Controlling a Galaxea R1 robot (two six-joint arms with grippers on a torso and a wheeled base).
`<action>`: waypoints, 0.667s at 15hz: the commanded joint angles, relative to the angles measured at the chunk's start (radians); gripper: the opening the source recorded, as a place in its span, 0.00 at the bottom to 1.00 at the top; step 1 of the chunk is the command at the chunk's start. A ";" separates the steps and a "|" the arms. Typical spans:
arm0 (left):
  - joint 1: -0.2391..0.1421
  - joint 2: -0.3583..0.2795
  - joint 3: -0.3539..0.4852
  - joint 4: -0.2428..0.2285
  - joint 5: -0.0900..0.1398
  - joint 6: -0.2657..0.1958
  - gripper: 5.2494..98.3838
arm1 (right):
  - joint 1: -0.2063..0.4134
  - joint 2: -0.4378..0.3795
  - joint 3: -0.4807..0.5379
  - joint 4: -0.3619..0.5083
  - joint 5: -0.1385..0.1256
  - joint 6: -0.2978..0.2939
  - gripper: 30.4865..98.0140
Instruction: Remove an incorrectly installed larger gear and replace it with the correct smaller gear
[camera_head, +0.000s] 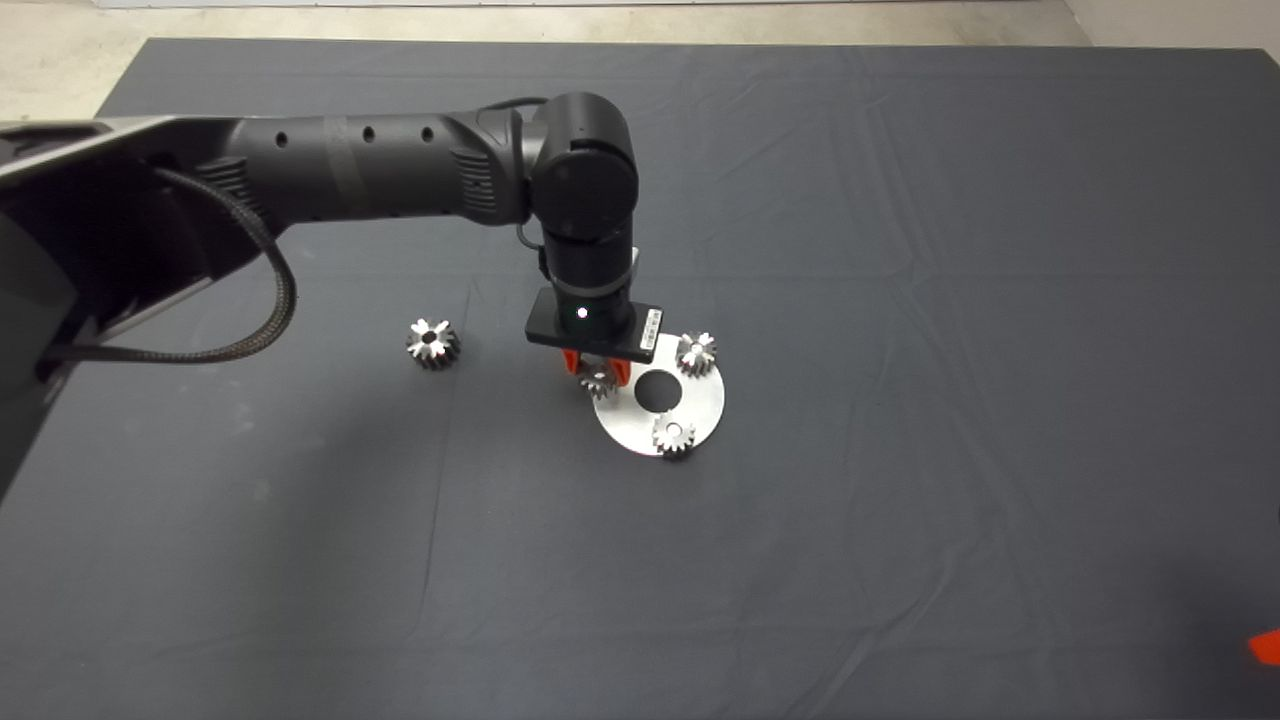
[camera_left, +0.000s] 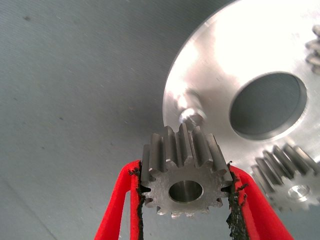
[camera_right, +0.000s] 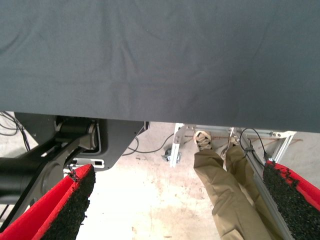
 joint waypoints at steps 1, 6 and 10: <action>-0.031 0.019 -0.020 0.009 0.012 0.017 0.26 | 0.013 -0.001 0.000 0.037 -0.074 -0.005 0.86; -0.031 0.056 -0.057 0.009 0.011 0.030 0.26 | 0.013 -0.001 0.000 0.034 -0.073 -0.005 0.86; -0.028 0.058 -0.066 0.009 0.012 0.032 0.26 | 0.013 -0.004 0.000 0.036 -0.074 -0.005 0.86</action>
